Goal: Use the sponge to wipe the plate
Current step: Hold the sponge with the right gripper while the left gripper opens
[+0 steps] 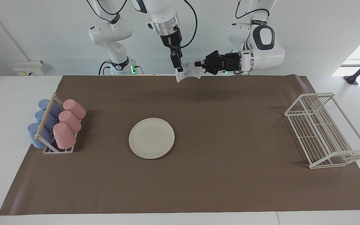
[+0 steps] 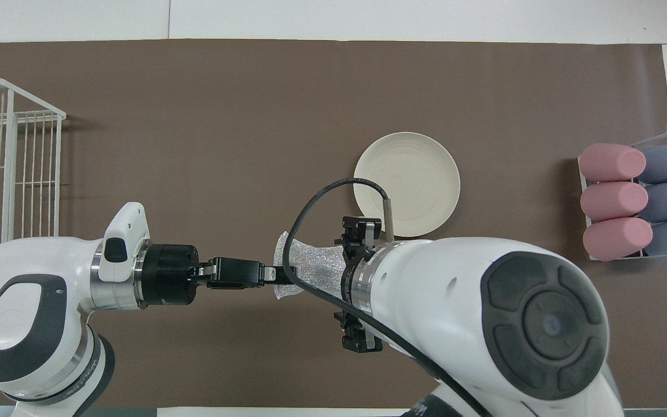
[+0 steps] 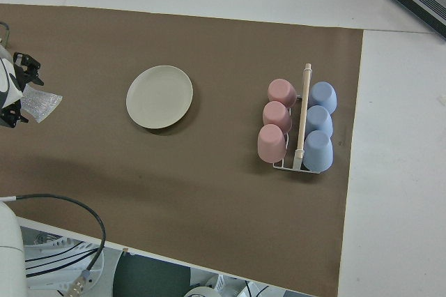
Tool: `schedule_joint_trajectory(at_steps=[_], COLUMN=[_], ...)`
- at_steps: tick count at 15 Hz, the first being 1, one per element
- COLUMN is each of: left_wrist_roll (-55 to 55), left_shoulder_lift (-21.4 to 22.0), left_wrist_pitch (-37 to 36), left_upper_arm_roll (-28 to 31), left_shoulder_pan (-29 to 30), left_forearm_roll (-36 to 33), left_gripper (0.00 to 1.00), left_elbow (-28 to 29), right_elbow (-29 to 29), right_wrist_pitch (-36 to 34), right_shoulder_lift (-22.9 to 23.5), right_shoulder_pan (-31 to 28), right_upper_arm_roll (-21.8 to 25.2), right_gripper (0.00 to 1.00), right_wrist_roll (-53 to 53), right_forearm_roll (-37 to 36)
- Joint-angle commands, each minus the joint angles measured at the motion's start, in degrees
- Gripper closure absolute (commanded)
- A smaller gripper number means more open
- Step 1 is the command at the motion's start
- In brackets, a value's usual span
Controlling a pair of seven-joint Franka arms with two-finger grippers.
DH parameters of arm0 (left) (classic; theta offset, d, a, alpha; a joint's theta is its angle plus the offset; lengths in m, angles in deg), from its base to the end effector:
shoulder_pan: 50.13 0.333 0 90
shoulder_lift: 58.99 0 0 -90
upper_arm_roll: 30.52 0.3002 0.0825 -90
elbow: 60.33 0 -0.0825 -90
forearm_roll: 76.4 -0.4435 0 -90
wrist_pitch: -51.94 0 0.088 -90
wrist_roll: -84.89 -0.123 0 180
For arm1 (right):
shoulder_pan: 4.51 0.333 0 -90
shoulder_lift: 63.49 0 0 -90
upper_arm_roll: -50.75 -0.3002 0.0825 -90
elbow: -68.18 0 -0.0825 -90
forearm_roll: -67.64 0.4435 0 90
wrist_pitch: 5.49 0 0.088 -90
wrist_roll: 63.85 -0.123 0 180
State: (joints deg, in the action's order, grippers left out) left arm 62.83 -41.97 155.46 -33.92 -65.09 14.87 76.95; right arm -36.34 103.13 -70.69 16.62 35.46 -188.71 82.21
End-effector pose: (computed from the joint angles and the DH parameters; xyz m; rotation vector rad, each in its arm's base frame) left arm 0.4582 -0.2568 0.4343 1.6901 0.0251 -0.1754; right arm 0.4710 0.3831 0.5624 -2.0233 2.0842 0.2643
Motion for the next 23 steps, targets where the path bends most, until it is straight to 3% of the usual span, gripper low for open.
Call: schedule_joint_trajectory(at_steps=[1, 10, 11, 12, 14, 16, 23], left_wrist_roll=[-1.0, -0.9, -0.9, -0.8, -0.8, -0.7, -0.6], left_shoulder_lift=[1.9, 1.9, 1.9, 1.9, 1.9, 1.9, 1.8], left_wrist_pitch=[-0.4, -1.0, -1.1, -1.1, -1.2, -1.7, -1.8], left_upper_arm_roll=[0.7, 0.7, 0.7, 0.7, 0.7, 0.7, 0.7], left_shoulder_pan=[-0.2, 0.5, 0.5, 0.5, 0.5, 0.5, 0.5], left_forearm_roll=[1.4, 1.4, 1.4, 1.4, 1.3, 1.3, 0.8], left_gripper=[1.00, 1.00, 1.00, 1.00, 1.00, 1.00, 1.00], left_elbow=[2.0, 1.9, 1.9, 2.0, 1.9, 1.9, 1.9], right_elbow=[-4.5, -8.1, -8.2, -8.2, -8.2, -8.2, -8.1], right_wrist_pitch=[3.7, 7.8, 8.4, 8.5, 8.8, 9.6, 9.2], right_shoulder_lift=[-3.0, -4.3, -4.3, -4.3, -4.3, -4.2, -4.1], right_shoulder_pan=[0.0, 1.3, 1.5, 1.5, 1.7, 1.7, 1.7], right_upper_arm_roll=[-0.4, -0.5, -0.5, -0.5, -0.5, -0.5, -0.6], right_gripper=[0.00, 0.05, 0.10, 0.21, 0.71, 0.97, 1.00], right_wrist_roll=[-0.1, -0.5, -0.5, -0.3, 0.1, 0.5, 3.1], right_forearm_roll=[1.3, 1.3, 1.3, 1.3, 1.3, 1.3, 1.3])
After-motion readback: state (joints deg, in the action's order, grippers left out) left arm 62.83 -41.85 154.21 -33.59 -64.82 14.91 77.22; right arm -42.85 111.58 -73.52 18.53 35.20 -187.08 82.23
